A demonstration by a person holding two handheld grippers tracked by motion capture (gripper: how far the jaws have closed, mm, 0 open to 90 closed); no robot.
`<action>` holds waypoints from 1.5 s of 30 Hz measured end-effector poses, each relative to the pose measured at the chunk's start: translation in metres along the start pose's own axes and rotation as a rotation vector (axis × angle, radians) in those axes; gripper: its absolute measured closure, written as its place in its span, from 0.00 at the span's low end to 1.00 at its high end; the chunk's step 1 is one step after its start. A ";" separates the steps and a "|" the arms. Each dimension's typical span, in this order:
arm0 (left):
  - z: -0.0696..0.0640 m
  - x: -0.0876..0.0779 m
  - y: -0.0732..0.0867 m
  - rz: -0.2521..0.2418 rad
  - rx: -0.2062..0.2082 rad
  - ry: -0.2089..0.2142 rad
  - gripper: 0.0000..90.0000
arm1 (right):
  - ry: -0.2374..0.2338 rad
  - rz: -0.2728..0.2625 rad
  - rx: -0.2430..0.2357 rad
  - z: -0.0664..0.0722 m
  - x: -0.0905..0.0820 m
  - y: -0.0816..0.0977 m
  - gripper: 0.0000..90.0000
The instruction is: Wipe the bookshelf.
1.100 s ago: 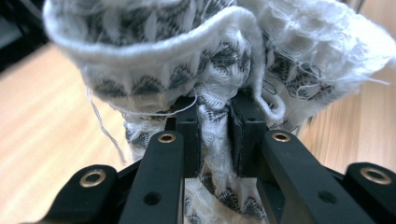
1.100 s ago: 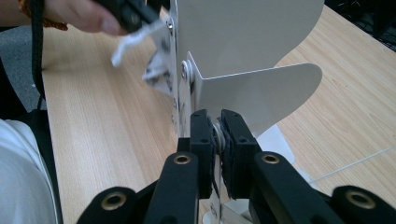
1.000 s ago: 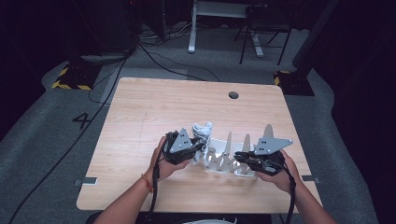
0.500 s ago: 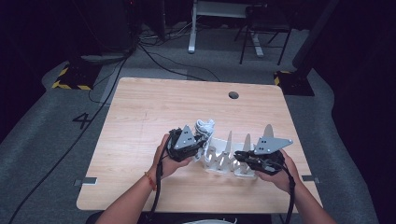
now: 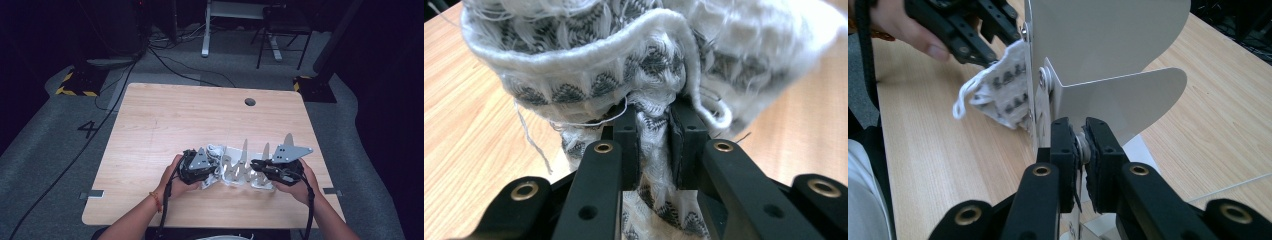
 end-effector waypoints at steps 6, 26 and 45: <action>-0.007 -0.024 -0.021 -0.121 0.032 -0.016 0.86 | 0.012 0.000 -0.001 -0.001 0.001 0.000 0.93; 0.040 0.012 -0.041 -0.109 -0.090 -0.122 0.85 | 0.069 0.000 0.006 -0.004 0.006 -0.002 0.94; 0.010 0.005 -0.006 -0.042 -0.030 -0.057 0.85 | 0.101 -0.003 0.042 -0.008 0.011 -0.004 0.93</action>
Point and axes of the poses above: each handheld gripper's, and its own axes: x roughly forward along the jaws, y roughly out of its underside, z roughly to its left, the point moved 6 cm from there along x, roughly forward along the jaws, and after that the axes turned 5 degrees about y, right-handed, at the moved point
